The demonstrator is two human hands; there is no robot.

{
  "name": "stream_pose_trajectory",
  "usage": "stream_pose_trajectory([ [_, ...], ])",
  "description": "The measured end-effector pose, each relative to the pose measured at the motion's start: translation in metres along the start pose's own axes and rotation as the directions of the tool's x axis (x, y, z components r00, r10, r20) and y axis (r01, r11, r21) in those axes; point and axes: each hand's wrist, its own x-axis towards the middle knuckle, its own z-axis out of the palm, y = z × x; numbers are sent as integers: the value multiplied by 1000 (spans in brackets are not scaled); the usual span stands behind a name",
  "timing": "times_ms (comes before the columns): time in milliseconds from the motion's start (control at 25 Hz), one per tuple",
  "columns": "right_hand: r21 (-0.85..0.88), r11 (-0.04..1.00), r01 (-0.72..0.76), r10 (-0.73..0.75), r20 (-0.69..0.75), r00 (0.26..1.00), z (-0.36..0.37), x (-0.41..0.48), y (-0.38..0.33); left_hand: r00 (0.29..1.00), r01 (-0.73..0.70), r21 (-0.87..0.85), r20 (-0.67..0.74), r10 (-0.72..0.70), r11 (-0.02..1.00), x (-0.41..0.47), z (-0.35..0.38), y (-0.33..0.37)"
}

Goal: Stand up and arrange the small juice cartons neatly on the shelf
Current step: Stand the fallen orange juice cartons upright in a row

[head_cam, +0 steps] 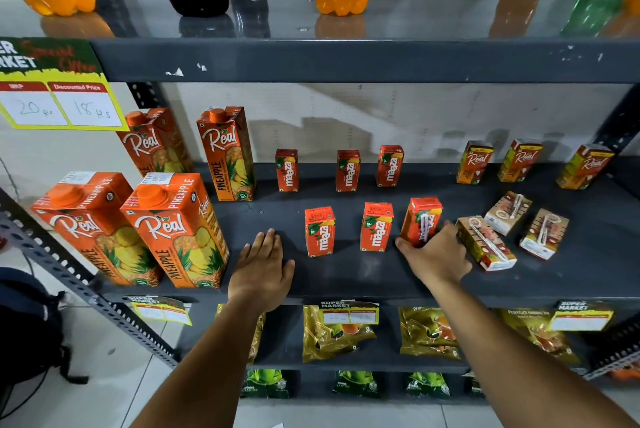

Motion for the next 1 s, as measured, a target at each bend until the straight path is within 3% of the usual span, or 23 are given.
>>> stream_pose_trajectory([
  [120,278,953,122,-124,-11,992,-22,1,4,1000,2,3,-8,-2,1000,0,0,0],
  [200,337,918,206,-192,-75,978,-46,17,-6,1000,-3,6,-5,3,1000,1,1,0],
  [240,269,935,234,-222,-71,972,-57,25,-17,1000,-3,11,-9,3,1000,1,1,1],
  [320,-71,960,269,-265,61,962,-67,40,-38,1000,4,16,-8,-4,1000,0,1,2],
  [400,-354,889,292,-216,239,947,-70,46,-56,1000,10,28,17,-10,1000,0,-3,4],
  [480,-460,810,364,-206,358,911,-71,50,-69,1000,10,37,27,-11,999,0,-4,5],
  [560,-505,692,516,-267,485,833,-76,54,-79,1000,4,29,29,-5,1000,-1,-5,4],
  [720,-519,303,799,-408,687,601,-86,59,-88,1000,5,35,21,-5,999,-2,-3,3],
  [800,-486,132,864,-465,739,487,-90,63,-84,1000,2,24,24,-3,1000,-2,-3,3],
  [1000,-420,-133,898,-533,794,292,-102,59,-73,1000,-1,15,12,1,1000,-2,-4,2],
])
